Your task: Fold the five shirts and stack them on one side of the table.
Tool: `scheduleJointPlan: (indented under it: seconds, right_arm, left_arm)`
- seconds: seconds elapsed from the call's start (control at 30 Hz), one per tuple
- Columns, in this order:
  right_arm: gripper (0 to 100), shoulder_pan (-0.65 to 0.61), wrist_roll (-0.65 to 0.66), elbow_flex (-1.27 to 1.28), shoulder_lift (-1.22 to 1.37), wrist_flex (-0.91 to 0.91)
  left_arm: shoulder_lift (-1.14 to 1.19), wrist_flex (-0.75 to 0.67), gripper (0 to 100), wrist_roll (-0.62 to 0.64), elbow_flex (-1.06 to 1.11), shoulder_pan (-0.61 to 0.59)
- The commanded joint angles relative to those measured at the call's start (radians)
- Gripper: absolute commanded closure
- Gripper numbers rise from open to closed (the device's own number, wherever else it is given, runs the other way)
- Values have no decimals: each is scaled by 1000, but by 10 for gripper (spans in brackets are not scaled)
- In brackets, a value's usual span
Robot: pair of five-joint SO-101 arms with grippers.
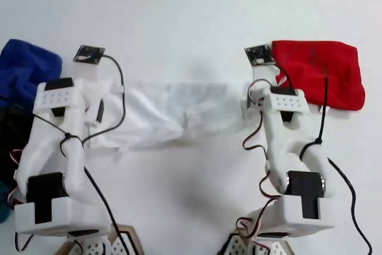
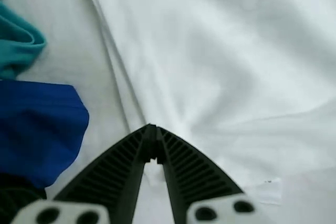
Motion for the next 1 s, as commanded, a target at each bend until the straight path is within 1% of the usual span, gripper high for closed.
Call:
scheduleJointPlan:
  seconds: [0.0, 0.07, 0.1, 0.23, 0.27, 0.33, 0.47, 0.57, 0.7, 0.83, 0.97]
  right_arm:
    - [979, -31, -9, -83, -150, 113]
    - [979, -30, -9, -97, -243, 194]
    - [978, -27, -9, -95, -292, 234]
    - [978, 8, 0, -17, -447, 375]
    - [978, 30, 11, 20, -475, 390]
    - [978, 84, 80, 110, -521, 389]
    - [978, 222, 189, 321, -576, 297]
    - [978, 292, 244, 465, -596, 183]
    - [978, 335, 273, 589, -599, 19]
    - [978, 360, 273, 669, -591, -107]
    - [978, 364, 267, 687, -604, -134]
  left_arm:
    - [-14, -23, 972, -9, -38, -3]
    - [-14, -23, 947, -9, -38, -5]
    - [-14, -23, 917, -8, -38, -5]
    - [-14, -23, 748, 57, -41, -6]
    - [-14, -23, 725, 69, -53, -6]
    - [-14, -23, 734, 71, -79, -40]
    - [25, -71, 745, 49, -150, -140]
    - [149, -61, 745, -26, -232, -155]
    - [342, 48, 747, -21, -412, -144]
    - [494, 175, 747, 17, -590, -114]
    - [614, 288, 747, 25, -720, -61]
